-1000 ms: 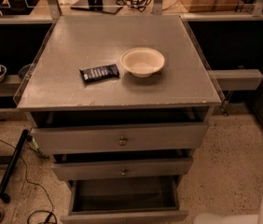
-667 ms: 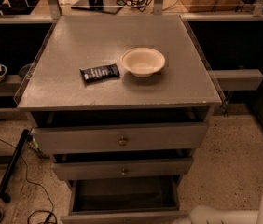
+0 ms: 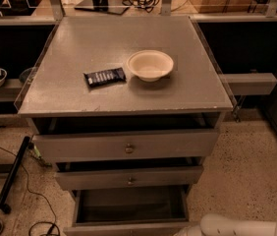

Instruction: Close bottom drawer

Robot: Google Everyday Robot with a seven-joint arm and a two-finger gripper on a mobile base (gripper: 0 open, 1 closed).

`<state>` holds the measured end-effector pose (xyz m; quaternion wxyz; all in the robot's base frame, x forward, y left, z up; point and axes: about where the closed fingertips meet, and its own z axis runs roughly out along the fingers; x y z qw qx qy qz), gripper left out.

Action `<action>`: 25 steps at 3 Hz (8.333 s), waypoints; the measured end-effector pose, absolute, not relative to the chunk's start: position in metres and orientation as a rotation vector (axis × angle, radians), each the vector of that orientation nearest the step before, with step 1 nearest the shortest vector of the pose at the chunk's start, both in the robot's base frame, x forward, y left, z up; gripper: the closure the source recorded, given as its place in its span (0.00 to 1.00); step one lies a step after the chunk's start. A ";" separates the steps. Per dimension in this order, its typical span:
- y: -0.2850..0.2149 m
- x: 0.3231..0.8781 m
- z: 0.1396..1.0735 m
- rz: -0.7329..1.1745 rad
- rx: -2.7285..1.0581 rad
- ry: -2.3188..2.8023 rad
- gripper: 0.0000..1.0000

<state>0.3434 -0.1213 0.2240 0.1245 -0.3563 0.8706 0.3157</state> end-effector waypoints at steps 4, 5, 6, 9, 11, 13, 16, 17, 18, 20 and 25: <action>-0.094 0.369 0.169 1.042 -0.826 2.446 1.00; -0.083 0.385 0.169 1.051 -0.805 2.407 1.00; -0.078 0.397 0.168 1.062 -0.788 2.375 1.00; -0.076 0.401 0.168 1.062 -0.782 2.361 0.58; -0.076 0.401 0.168 1.062 -0.782 2.361 0.04; -0.075 0.401 0.168 1.063 -0.782 2.360 0.00; -0.075 0.401 0.168 1.063 -0.782 2.360 0.81; -0.075 0.401 0.168 1.062 -0.781 2.360 1.00; -0.076 0.410 0.169 1.000 -0.696 2.356 1.00; -0.081 0.436 0.177 0.867 -0.574 2.318 1.00; -0.061 0.439 0.173 0.884 -0.578 2.281 1.00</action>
Offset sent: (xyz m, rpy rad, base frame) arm 0.0007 0.0064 -0.0800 0.0979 0.0487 -0.1185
